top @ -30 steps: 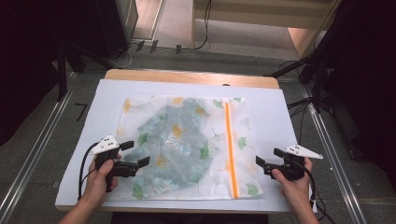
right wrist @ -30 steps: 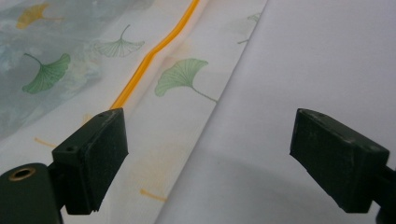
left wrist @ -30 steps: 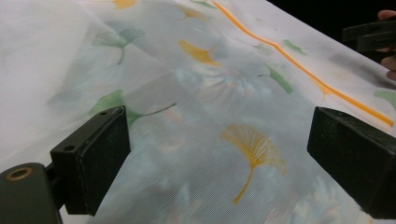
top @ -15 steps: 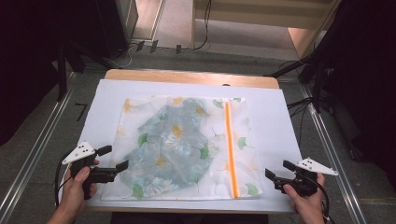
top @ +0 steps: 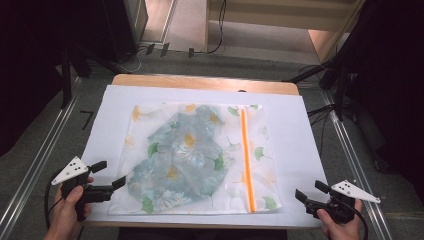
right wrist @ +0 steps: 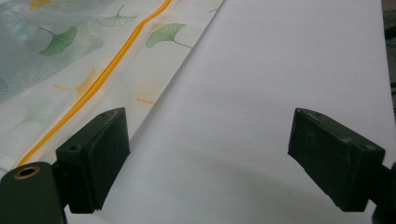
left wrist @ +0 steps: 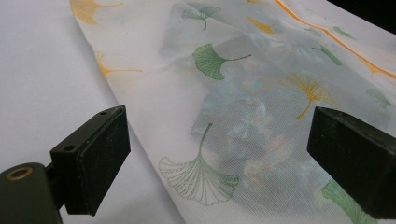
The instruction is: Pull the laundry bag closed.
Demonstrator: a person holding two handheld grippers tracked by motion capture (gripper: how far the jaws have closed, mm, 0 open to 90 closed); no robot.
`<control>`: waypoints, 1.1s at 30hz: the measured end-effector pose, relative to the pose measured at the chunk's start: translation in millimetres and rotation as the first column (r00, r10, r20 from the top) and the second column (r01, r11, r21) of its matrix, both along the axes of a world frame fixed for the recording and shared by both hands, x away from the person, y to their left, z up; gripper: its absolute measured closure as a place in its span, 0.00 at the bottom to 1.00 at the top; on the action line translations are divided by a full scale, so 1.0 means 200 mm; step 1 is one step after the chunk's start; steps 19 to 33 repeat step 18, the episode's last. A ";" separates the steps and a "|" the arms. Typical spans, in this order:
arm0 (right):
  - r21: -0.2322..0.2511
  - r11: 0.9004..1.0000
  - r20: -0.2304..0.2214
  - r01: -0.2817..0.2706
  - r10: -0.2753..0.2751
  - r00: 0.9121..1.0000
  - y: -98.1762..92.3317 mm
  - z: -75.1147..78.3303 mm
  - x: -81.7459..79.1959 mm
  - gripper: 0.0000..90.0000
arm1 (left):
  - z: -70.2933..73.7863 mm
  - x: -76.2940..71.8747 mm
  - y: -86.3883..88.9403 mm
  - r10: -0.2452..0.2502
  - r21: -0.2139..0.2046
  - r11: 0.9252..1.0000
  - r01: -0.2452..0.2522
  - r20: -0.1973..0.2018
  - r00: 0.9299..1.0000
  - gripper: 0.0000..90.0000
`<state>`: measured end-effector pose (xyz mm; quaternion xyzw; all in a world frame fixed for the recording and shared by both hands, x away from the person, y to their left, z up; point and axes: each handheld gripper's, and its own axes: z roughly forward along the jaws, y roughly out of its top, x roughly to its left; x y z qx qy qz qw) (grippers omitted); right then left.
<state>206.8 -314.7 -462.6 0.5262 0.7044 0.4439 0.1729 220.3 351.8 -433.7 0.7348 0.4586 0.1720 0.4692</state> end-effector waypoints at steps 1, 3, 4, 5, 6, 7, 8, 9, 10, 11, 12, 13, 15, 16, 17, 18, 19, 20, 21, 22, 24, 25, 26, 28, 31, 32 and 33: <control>0.004 1.000 -0.003 0.002 -0.002 1.000 0.00 0.00 0.00 0.14 | 0.00 0.00 0.01 0.008 -0.003 1.000 -0.008 0.000 1.000 0.07; 0.005 1.000 0.005 0.014 -0.014 1.000 0.00 0.01 0.00 0.15 | 0.01 0.00 0.02 0.013 -0.018 1.000 -0.012 0.005 1.000 0.07; 0.008 1.000 0.007 0.020 -0.020 1.000 0.00 0.01 0.01 0.15 | 0.01 0.00 0.02 0.019 -0.015 1.000 -0.019 0.004 1.000 0.07; 0.014 1.000 0.006 0.020 -0.020 1.000 0.01 0.01 0.01 0.15 | 0.01 0.01 0.01 0.022 -0.016 1.000 -0.022 0.004 1.000 0.07; 0.008 1.000 0.004 0.021 -0.021 1.000 0.01 0.01 0.02 0.15 | 0.01 0.01 0.01 0.018 -0.014 1.000 -0.018 0.000 1.000 0.07; 0.003 1.000 -0.003 0.017 -0.017 1.000 0.03 0.01 0.03 0.15 | 0.01 0.01 0.00 0.022 -0.009 1.000 -0.022 0.002 1.000 0.07; -0.004 1.000 -0.005 0.008 -0.008 1.000 0.04 0.01 0.03 0.15 | 0.00 0.01 0.00 0.020 0.002 1.000 -0.020 0.002 1.000 0.07; -0.016 1.000 -0.006 0.001 -0.001 1.000 0.05 0.00 0.03 0.15 | 0.00 0.01 0.00 0.012 0.004 1.000 -0.012 -0.004 1.000 0.07; -0.029 1.000 -0.011 -0.005 0.005 1.000 0.07 0.00 0.04 0.15 | 0.00 0.01 0.00 0.005 0.007 1.000 -0.005 -0.010 1.000 0.07; -0.039 0.999 -0.013 -0.013 0.012 1.000 0.08 0.00 0.04 0.15 | 0.00 0.02 0.00 0.005 0.016 1.000 -0.005 -0.015 1.000 0.07; -0.041 0.999 -0.016 -0.015 0.015 1.000 0.09 0.00 0.04 0.15 | -0.01 0.02 -0.01 0.009 0.021 1.000 -0.009 -0.016 1.000 0.07; -0.049 0.999 -0.017 -0.021 0.020 1.000 0.09 0.00 0.04 0.15 | -0.01 0.02 -0.01 0.011 0.025 1.000 -0.011 -0.020 1.000 0.07; -0.055 0.998 -0.025 -0.030 0.029 0.999 0.10 -0.01 0.04 0.15 | -0.01 0.03 0.00 0.012 0.026 1.000 -0.011 -0.023 1.000 0.07; -0.056 0.998 -0.027 -0.028 0.026 0.999 0.10 -0.01 0.04 0.15 | -0.01 0.03 0.00 0.014 0.025 1.000 -0.013 -0.024 1.000 0.07; -0.055 0.998 -0.028 -0.025 0.024 0.999 0.10 -0.01 0.04 0.15 | -0.01 0.03 0.00 0.015 0.023 1.000 -0.015 -0.025 1.000 0.07; -0.057 0.998 -0.030 -0.024 0.023 0.999 0.10 -0.02 0.05 0.15 | -0.01 0.03 0.00 0.014 0.024 1.000 -0.013 -0.027 1.000 0.07; -0.057 0.998 -0.030 -0.024 0.023 0.999 0.10 -0.02 0.05 0.15 | -0.01 0.03 0.00 0.014 0.024 1.000 -0.013 -0.027 1.000 0.07; -0.057 0.998 -0.030 -0.024 0.023 0.999 0.10 -0.02 0.05 0.15 | -0.01 0.03 0.00 0.014 0.024 1.000 -0.013 -0.027 1.000 0.07; -0.057 0.998 -0.030 -0.024 0.023 0.999 0.10 -0.02 0.05 0.15 | -0.01 0.03 0.00 0.014 0.024 1.000 -0.013 -0.027 1.000 0.07; -0.057 0.998 -0.030 -0.024 0.023 0.999 0.10 -0.02 0.05 0.15 | -0.01 0.03 0.00 0.014 0.024 1.000 -0.013 -0.027 1.000 0.07; -0.057 0.998 -0.030 -0.024 0.023 0.999 0.10 -0.02 0.05 0.15 | -0.01 0.03 0.00 0.014 0.024 1.000 -0.013 -0.027 1.000 0.07; -0.057 0.998 -0.030 -0.024 0.023 0.999 0.10 -0.02 0.05 0.15 | -0.01 0.03 0.00 0.014 0.024 1.000 -0.013 -0.027 1.000 0.07; -0.057 0.998 -0.030 -0.024 0.023 0.999 0.10 -0.02 0.05 0.15 | -0.01 0.03 0.00 0.014 0.024 1.000 -0.013 -0.027 1.000 0.07; -0.057 0.998 -0.030 -0.024 0.023 0.999 0.10 -0.02 0.05 0.15 | -0.01 0.03 0.00 0.014 0.024 1.000 -0.013 -0.027 1.000 0.07; -0.057 0.998 -0.030 -0.024 0.023 0.999 0.10 -0.02 0.05 0.15 | -0.01 0.03 0.00 0.014 0.024 1.000 -0.013 -0.027 1.000 0.07; -0.057 0.998 -0.030 -0.024 0.023 0.999 0.10 -0.02 0.05 0.15 | -0.01 0.03 0.00 0.014 0.024 1.000 -0.013 -0.027 1.000 0.07; -0.057 0.998 -0.030 -0.024 0.023 0.999 0.10 -0.02 0.05 0.15 | -0.01 0.03 0.00 0.014 0.024 1.000 -0.013 -0.027 1.000 0.07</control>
